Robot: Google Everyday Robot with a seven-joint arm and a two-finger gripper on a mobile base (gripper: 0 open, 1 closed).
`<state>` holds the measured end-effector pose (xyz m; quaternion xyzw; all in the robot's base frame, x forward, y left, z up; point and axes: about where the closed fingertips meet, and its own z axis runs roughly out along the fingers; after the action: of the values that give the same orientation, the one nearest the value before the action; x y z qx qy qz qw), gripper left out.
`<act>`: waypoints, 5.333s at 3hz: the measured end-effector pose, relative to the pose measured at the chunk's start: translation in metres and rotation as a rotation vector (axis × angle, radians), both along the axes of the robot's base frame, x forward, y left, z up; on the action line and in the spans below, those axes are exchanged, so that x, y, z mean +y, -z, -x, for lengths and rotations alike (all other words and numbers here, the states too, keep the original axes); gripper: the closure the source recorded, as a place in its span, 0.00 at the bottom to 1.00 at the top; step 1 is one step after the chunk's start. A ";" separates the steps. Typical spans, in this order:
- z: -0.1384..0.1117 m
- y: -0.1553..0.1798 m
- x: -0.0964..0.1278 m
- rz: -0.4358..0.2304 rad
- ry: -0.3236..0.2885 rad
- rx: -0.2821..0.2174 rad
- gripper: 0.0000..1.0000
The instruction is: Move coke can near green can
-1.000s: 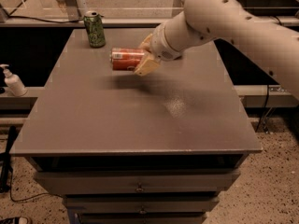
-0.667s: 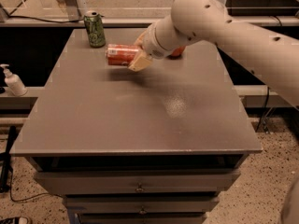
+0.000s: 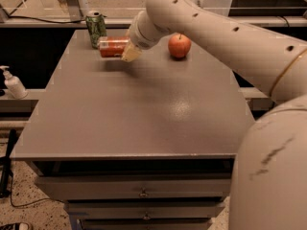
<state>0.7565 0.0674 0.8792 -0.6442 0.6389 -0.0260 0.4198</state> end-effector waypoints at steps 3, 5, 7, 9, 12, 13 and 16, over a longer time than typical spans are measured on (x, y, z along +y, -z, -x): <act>-0.040 0.017 0.050 0.077 -0.049 0.010 0.82; -0.045 0.021 0.056 0.083 -0.054 0.019 0.36; -0.045 0.023 0.059 0.085 -0.065 0.028 0.00; -0.045 0.022 0.059 0.085 -0.066 0.029 0.00; -0.045 0.020 0.059 0.085 -0.066 0.029 0.00; -0.055 0.018 0.065 0.093 -0.066 0.022 0.17; -0.037 -0.033 0.029 0.145 0.017 -0.012 0.16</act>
Offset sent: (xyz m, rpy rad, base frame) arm 0.0504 0.0559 -0.0154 -0.0890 0.0048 0.0635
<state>0.7935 0.0959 0.9117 -0.6671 0.6382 -0.0798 0.3759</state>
